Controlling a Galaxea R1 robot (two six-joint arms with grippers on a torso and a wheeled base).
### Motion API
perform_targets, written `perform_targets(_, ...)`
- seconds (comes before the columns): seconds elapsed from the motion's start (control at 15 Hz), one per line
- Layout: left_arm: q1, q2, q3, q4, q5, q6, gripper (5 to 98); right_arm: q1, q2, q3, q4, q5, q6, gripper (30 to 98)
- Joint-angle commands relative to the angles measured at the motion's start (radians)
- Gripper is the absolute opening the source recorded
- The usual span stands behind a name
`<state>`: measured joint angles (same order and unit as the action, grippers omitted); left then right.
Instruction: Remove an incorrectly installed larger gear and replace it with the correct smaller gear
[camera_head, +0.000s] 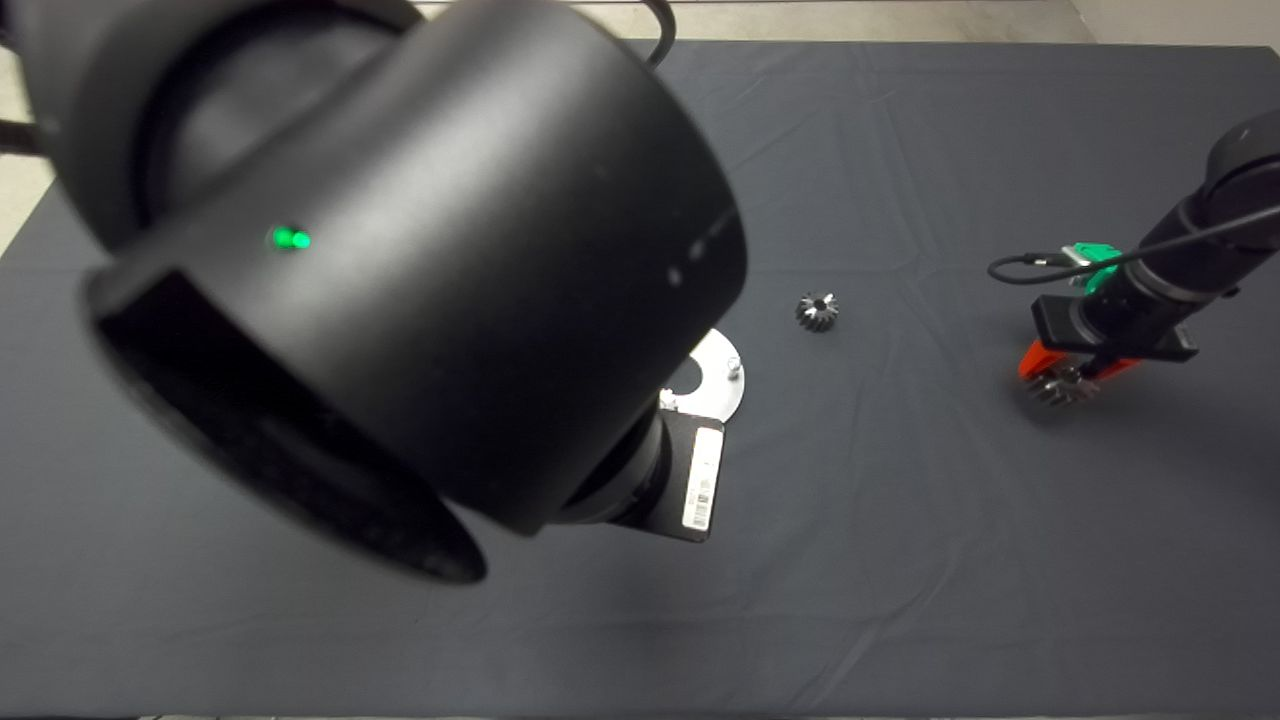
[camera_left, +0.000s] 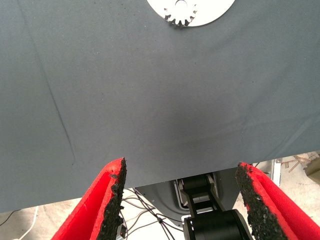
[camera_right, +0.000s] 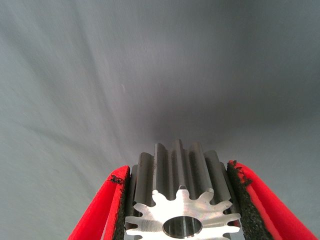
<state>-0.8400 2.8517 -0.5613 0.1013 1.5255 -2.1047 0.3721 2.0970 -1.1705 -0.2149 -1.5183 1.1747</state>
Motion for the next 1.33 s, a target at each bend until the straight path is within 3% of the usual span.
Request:
perform_targets(0.0, -0.019, 0.013, 0.000, -0.006, 0.071, 0.008, 54.6, 0.004, -0.016, 0.031, -0.060, -0.112, -0.010, 46.0)
perform_targets(0.67, -0.019, 0.030, -0.021, -0.006, 0.073, 0.008, 54.6, 0.004, 0.027, 0.036, -0.067, -0.114, -0.004, 48.3)
perform_targets(0.93, -0.019, 0.030, -0.026, -0.006, 0.073, 0.014, 54.6, 0.008, 0.038, 0.063, -0.064, -0.115, 0.000, 54.1)
perform_targets(1.07, -0.019, 0.032, -0.027, -0.006, 0.073, 0.020, 54.6, 0.011, 0.090, 0.062, -0.064, -0.115, 0.003, 58.8)
perform_targets(1.13, -0.019, 0.034, -0.027, -0.006, 0.072, 0.020, 54.6, 0.024, 0.130, 0.057, -0.064, -0.115, 0.005, 59.2)
perform_targets(1.27, -0.019, 0.038, -0.027, -0.006, 0.071, 0.020, 54.6, 0.124, 0.207, 0.044, -0.060, -0.117, 0.012, 61.9)
